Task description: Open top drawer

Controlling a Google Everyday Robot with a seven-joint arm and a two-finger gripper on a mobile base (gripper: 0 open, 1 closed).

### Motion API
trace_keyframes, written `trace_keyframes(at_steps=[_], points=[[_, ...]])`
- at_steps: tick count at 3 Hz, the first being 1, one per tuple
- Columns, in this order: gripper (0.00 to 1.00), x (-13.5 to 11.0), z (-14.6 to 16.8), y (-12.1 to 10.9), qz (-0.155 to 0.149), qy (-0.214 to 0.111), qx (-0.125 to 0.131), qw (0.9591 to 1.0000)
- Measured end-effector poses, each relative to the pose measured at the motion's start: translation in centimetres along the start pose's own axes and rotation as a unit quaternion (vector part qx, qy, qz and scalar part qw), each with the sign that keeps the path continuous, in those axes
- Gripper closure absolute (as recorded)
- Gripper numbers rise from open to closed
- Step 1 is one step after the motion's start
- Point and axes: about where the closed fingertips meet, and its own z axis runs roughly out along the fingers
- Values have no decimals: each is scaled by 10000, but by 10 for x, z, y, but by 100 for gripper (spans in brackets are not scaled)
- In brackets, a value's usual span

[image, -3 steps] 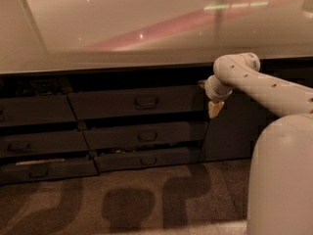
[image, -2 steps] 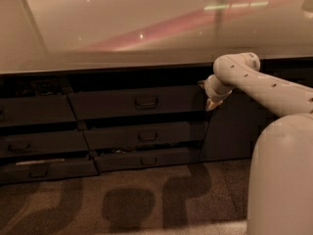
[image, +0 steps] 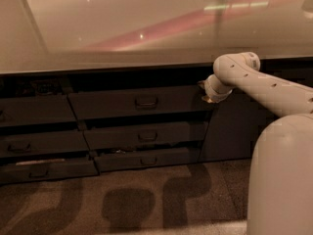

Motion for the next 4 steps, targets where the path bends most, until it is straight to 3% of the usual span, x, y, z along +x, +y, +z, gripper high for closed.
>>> trace_keyframes(at_steps=[1, 4], points=[[100, 0, 0, 0, 0, 0, 0, 10000], [100, 0, -3, -1, -12, -2, 1, 10000]])
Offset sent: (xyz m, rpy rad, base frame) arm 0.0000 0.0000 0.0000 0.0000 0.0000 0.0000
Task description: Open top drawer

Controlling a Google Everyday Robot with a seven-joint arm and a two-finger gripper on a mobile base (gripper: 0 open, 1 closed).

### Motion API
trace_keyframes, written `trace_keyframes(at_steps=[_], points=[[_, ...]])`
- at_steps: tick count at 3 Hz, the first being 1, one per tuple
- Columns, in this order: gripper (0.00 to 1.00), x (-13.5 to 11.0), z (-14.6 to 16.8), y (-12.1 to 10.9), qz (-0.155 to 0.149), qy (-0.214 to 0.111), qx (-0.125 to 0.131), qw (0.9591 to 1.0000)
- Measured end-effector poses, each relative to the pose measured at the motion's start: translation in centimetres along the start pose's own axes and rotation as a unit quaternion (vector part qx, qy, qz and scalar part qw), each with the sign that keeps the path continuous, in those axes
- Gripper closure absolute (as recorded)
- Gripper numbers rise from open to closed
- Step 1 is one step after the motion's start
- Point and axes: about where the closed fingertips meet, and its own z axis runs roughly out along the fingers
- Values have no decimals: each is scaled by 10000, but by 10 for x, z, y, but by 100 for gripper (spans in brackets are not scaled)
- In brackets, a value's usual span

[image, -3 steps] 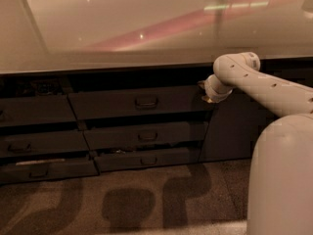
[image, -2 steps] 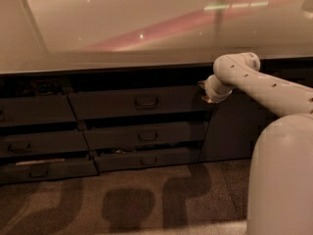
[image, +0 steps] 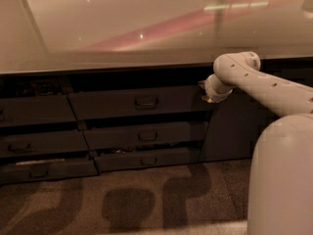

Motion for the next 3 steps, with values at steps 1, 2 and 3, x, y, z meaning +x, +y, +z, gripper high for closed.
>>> trace_keyframes(at_steps=[1, 2, 3], points=[[100, 2, -4, -2, -21, 18, 43, 10000], [100, 2, -7, -3, -21, 18, 43, 10000], [100, 2, -7, -2, -31, 18, 44, 10000]])
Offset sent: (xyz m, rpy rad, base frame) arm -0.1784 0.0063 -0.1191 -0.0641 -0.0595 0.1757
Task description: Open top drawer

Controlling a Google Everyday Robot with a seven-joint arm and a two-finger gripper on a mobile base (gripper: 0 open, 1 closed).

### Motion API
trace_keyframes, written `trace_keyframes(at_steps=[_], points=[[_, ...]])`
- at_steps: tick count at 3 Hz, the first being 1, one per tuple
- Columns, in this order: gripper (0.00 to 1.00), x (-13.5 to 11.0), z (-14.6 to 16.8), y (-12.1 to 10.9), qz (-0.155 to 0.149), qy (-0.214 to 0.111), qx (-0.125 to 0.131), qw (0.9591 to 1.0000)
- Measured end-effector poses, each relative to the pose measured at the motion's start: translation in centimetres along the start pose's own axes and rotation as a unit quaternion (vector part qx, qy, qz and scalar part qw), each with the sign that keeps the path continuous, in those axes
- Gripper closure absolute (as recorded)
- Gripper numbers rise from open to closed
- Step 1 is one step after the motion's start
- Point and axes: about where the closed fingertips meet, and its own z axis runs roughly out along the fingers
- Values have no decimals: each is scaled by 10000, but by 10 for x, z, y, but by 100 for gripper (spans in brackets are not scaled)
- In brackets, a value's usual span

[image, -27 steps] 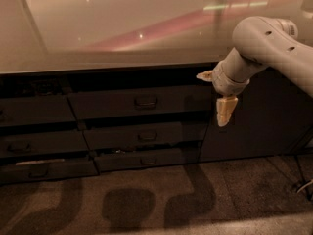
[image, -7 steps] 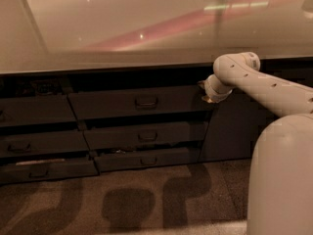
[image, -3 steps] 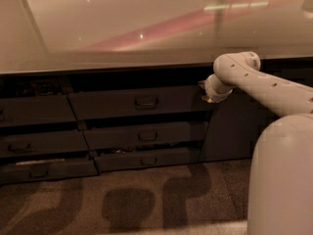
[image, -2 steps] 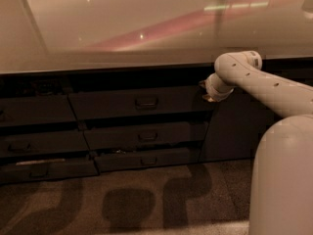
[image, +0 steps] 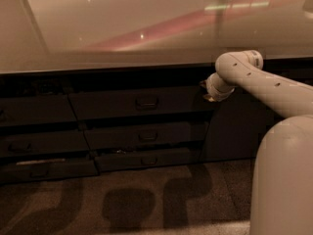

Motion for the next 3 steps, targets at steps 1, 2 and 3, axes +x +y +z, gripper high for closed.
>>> trace_keyframes(at_steps=[1, 2, 3], points=[[100, 2, -4, -3, 17, 15, 34, 10000], [100, 2, -8, -5, 17, 15, 34, 10000], [100, 1, -9, 1, -1, 22, 27, 10000]])
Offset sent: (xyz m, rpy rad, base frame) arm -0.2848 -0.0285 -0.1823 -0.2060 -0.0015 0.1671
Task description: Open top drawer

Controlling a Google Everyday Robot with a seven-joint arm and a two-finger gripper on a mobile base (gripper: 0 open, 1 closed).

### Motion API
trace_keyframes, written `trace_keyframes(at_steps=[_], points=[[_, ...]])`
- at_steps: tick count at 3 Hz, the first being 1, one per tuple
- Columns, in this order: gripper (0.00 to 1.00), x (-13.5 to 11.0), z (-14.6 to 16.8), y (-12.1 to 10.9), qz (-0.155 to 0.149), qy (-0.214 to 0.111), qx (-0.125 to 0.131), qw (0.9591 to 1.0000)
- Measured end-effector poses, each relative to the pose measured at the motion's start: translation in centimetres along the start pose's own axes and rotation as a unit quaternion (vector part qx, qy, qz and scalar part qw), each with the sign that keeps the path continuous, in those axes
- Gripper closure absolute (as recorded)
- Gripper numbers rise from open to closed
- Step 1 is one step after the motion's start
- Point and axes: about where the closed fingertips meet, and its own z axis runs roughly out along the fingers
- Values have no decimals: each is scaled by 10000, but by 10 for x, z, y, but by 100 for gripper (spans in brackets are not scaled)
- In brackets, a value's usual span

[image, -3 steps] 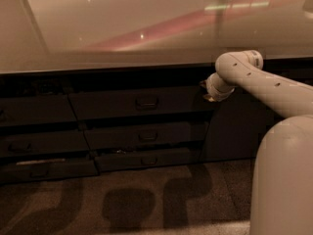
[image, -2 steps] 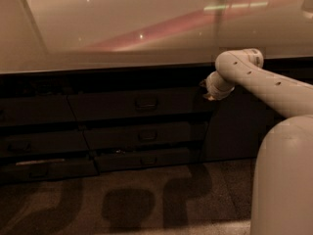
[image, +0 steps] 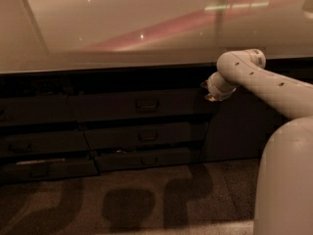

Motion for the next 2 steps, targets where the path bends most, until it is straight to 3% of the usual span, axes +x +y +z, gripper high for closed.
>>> trace_keyframes(at_steps=[2], points=[[100, -1, -3, 7, -27, 13, 1, 10000]])
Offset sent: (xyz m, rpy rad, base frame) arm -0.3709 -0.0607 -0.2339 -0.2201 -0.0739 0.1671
